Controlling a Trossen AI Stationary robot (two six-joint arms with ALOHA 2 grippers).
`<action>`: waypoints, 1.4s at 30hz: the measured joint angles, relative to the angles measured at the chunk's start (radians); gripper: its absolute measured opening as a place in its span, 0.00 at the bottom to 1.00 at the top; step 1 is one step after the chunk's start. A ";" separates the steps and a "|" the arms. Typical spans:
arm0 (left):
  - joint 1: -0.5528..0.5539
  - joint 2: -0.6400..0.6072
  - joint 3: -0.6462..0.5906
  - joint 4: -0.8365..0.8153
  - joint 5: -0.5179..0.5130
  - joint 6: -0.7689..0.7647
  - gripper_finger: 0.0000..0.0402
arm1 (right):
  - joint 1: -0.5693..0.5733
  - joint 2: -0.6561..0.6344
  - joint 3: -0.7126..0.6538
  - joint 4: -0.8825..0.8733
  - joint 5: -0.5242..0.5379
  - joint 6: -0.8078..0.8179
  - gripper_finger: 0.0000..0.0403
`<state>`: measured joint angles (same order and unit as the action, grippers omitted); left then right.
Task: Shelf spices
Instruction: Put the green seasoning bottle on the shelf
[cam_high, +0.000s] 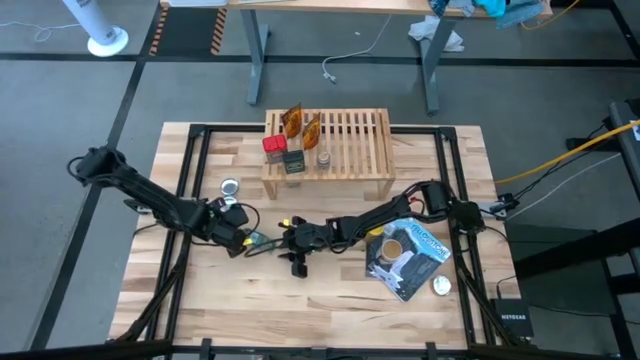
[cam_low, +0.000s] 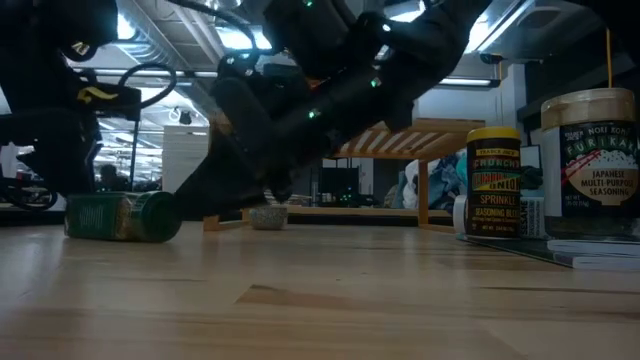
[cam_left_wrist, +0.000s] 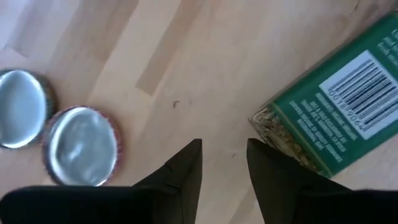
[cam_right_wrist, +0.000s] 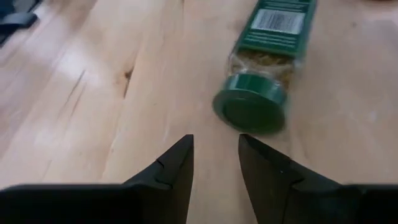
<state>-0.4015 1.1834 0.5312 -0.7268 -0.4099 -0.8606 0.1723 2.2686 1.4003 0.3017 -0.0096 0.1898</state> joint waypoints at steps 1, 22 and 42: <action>0.000 0.010 0.000 0.012 0.005 0.001 0.29 | 0.005 0.005 0.001 -0.001 -0.001 0.007 0.33; -0.017 0.094 -0.004 0.180 0.042 -0.016 0.29 | 0.029 0.031 0.011 0.110 -0.014 0.027 0.33; -0.018 0.094 -0.003 0.222 0.095 -0.026 0.29 | 0.025 0.027 0.146 0.106 -0.048 -0.040 0.33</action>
<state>-0.4194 1.2770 0.5278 -0.5045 -0.3154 -0.8863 0.1978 2.2951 1.5467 0.4077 -0.0577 0.1502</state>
